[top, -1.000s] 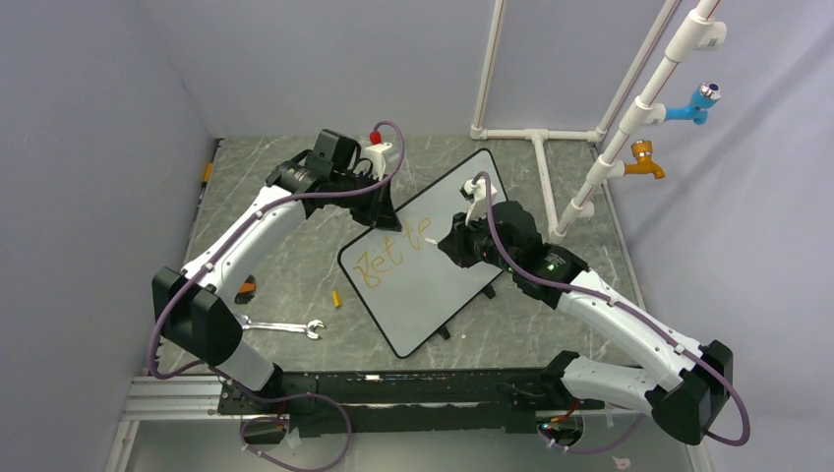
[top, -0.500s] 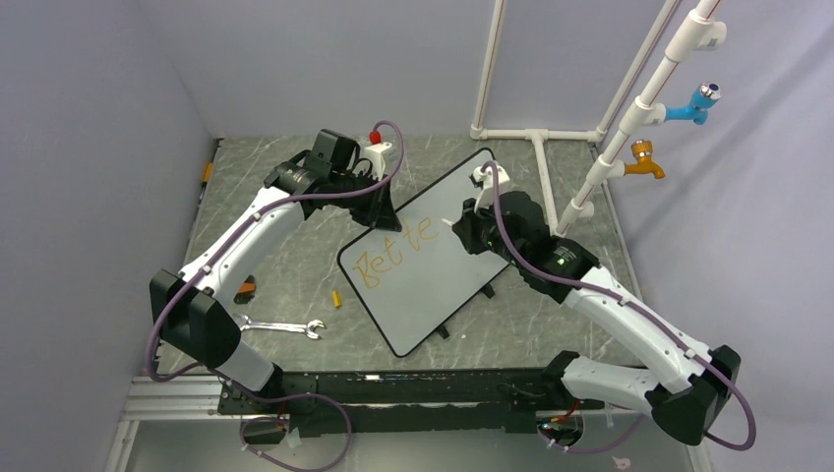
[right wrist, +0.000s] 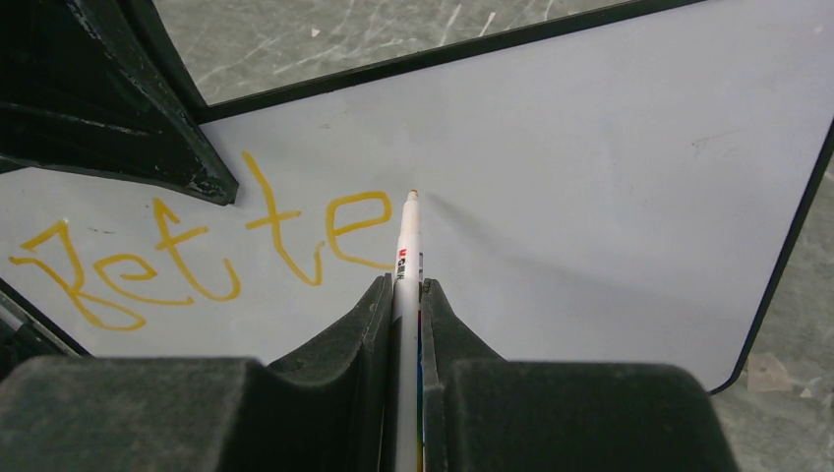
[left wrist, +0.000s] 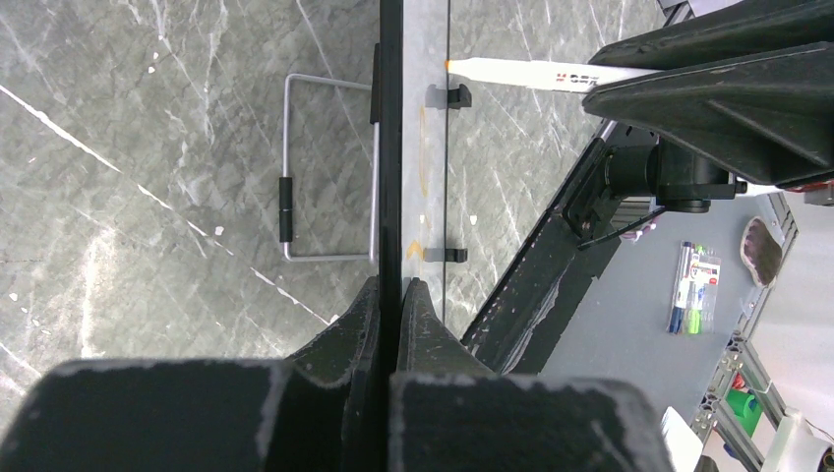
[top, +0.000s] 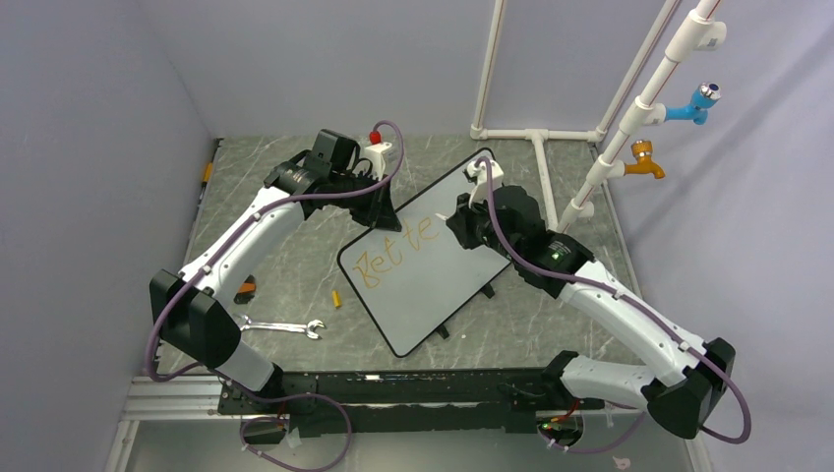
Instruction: Write a sentence on the whiteboard
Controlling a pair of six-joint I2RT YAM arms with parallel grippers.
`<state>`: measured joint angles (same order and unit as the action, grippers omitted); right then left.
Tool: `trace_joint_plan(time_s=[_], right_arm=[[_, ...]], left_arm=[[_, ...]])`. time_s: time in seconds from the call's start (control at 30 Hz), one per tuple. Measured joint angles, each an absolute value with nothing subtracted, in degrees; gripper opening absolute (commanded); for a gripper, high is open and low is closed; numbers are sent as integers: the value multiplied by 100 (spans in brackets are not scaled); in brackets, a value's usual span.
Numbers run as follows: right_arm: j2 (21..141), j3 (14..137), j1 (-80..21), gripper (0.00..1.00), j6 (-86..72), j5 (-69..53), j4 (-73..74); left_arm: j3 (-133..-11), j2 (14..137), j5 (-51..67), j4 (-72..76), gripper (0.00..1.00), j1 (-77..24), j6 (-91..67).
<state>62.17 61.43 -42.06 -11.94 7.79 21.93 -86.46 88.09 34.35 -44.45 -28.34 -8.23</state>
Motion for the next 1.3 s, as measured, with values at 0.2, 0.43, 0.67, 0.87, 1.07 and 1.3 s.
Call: trace_joint_plan(time_s=[0.2, 0.43, 0.67, 0.87, 1.07, 1.3], right_arm=[[6405, 6237, -4191, 0, -1170, 696, 2121], [6506, 6289, -4165, 0, -1151, 690, 2003], [6519, 6213, -4143, 0, -1151, 687, 1959], [6405, 5944, -4134, 0, -1155, 694, 1957], [6206, 5599, -4132, 0, -1186, 694, 1968], [6084, 5400, -4132, 0, -1262, 690, 2005]], left_arm=[[-8646, 8809, 3437, -4447, 0, -2834, -823], [-8646, 8809, 3435, -4447, 0, -2834, -823], [-8646, 8809, 3420, -4447, 0, -2832, -823], [-8646, 8809, 3376, -4462, 0, -2825, -823], [-8643, 8809, 3367, -4464, 0, -2825, -823], [-8643, 8809, 3367, -4464, 0, -2827, -825]])
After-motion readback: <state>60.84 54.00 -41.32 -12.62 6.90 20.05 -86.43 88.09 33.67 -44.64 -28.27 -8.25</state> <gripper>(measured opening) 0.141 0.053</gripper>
